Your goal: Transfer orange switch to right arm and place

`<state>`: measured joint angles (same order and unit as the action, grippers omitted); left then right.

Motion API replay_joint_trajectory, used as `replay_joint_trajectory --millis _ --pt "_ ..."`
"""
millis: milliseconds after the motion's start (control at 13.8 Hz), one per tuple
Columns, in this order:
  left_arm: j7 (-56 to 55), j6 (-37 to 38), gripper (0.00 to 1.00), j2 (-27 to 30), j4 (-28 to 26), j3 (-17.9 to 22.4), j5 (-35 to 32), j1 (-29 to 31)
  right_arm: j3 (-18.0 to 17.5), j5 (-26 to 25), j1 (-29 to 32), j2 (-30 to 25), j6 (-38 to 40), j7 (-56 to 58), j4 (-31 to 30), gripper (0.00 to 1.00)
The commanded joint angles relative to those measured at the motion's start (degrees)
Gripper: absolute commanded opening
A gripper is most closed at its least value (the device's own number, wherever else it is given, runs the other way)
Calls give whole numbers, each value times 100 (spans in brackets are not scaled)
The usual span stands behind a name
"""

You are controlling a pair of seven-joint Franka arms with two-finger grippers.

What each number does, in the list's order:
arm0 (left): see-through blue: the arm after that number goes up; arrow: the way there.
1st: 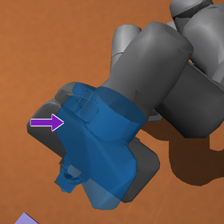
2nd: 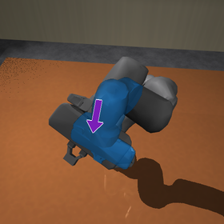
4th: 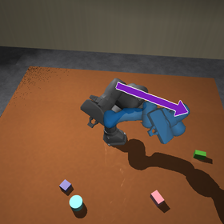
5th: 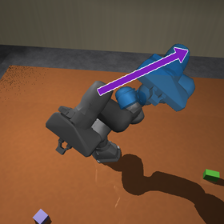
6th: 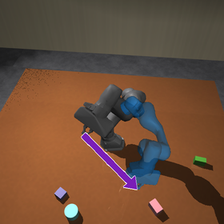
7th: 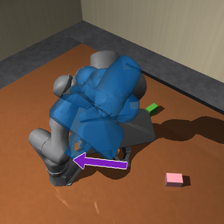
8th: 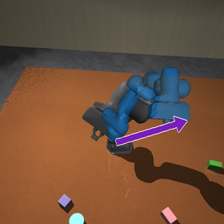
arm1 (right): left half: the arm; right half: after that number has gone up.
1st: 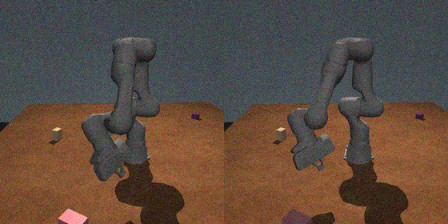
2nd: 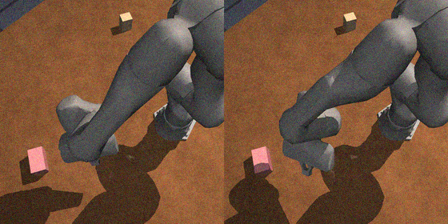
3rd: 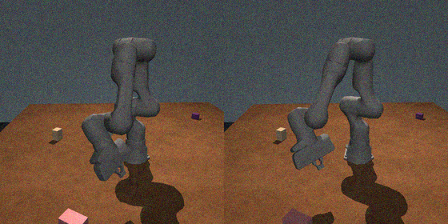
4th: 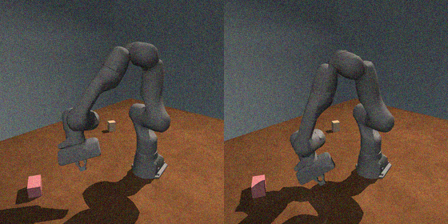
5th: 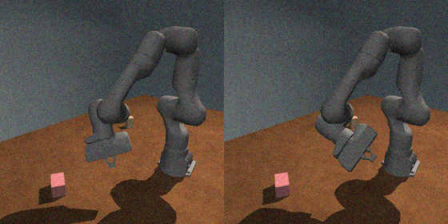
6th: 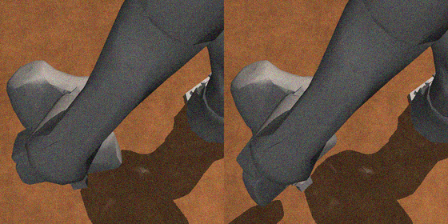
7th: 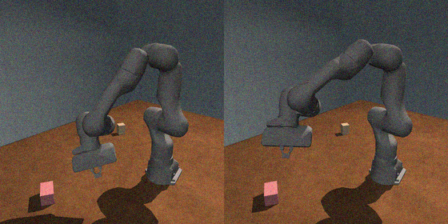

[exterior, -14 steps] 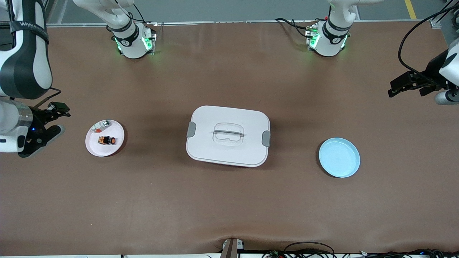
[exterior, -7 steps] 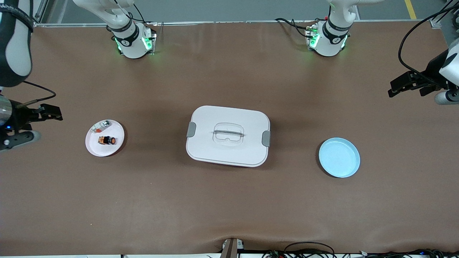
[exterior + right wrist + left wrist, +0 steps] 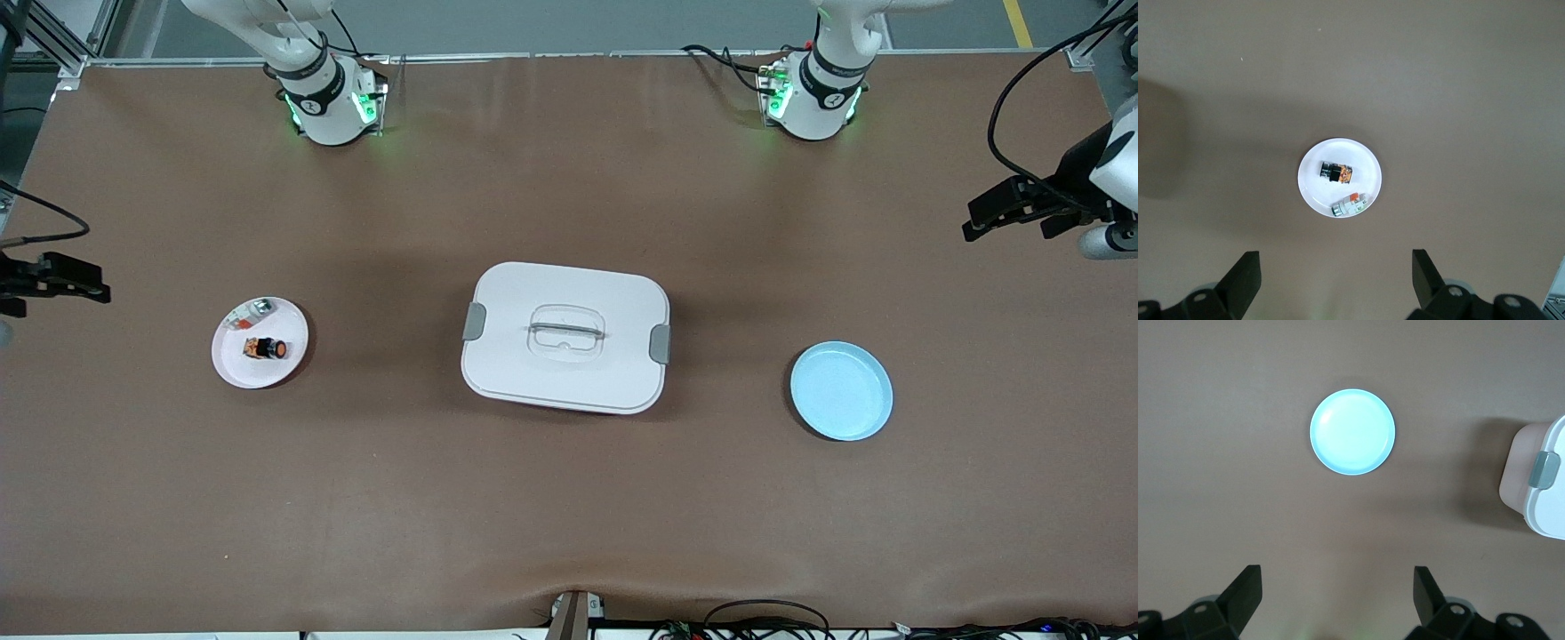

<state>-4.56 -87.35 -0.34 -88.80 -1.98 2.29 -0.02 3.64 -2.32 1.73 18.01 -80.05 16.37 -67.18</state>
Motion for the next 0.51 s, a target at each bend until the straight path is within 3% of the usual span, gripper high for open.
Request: replay_joint_trajectory --millis 0,218,435 --pt "17 -2 100 52 21 -4 -27 2 -56 257 282 -167 95 -55 -14 100" --pt "-1 -2 100 52 30 -4 -27 -7 -56 968 705 -175 673 -20 -94 100" --pt "-1 -2 100 52 30 -4 -27 2 -65 1031 715 -184 447 -99 -138 100"
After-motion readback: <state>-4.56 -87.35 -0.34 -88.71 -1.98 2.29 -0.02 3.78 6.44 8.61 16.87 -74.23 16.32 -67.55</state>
